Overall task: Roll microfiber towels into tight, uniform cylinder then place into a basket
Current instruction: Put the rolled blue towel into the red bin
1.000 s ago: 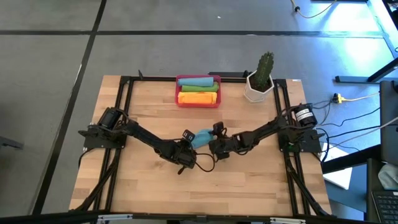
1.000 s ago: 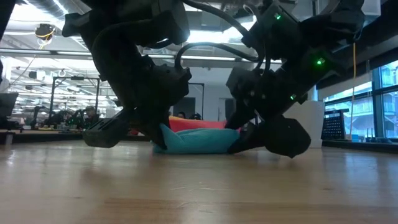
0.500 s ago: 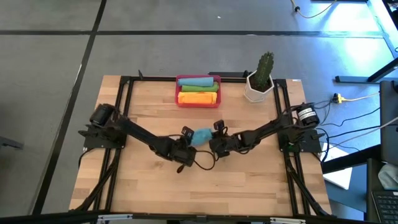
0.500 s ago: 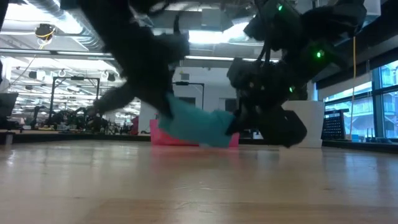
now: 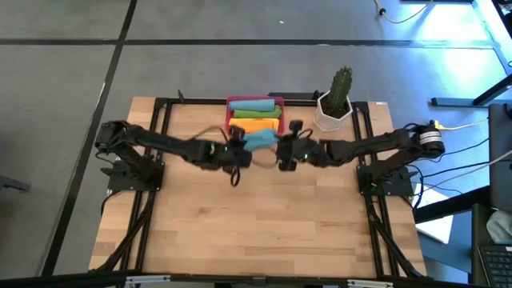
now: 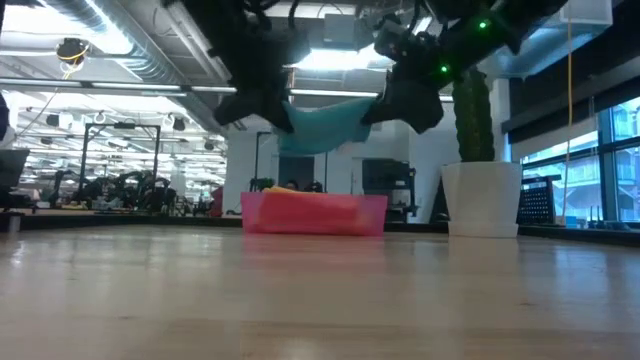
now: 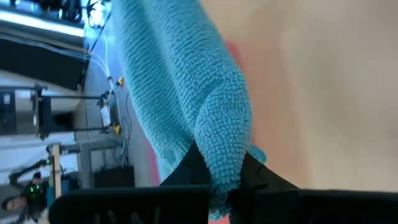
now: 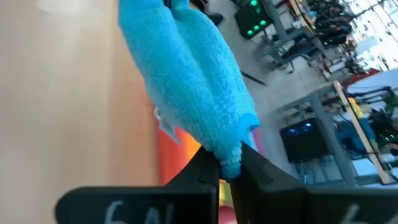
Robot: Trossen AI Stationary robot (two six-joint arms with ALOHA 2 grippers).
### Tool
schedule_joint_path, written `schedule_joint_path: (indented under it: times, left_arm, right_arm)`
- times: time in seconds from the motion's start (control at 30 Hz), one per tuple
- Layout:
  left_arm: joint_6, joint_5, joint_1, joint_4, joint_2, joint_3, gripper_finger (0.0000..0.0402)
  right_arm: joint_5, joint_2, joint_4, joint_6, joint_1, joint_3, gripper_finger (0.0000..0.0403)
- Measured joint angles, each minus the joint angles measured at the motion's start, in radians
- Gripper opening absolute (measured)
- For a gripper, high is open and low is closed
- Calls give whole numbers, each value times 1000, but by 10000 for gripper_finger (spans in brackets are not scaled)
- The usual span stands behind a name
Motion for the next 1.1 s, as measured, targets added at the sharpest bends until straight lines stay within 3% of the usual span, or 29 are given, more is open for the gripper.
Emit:
schedule_joint_path:
  times: [0.33,0.67,0.83,1.1]
  left_arm:
    - [267,252,323,207,4,-2,5]
    - [336,475,549,297,23,-2,5]
    - [373,511,596,316,100,-1,5]
    - [400,494,604,352,203,-2,5]
  right_arm:
    - [-163,35,84,-49,-265,0,17]
    - [-279,212,307,-115,-428,4,17]
    - [-279,294,369,-149,-454,13,17]
    - [-275,408,298,-154,-460,77,17]
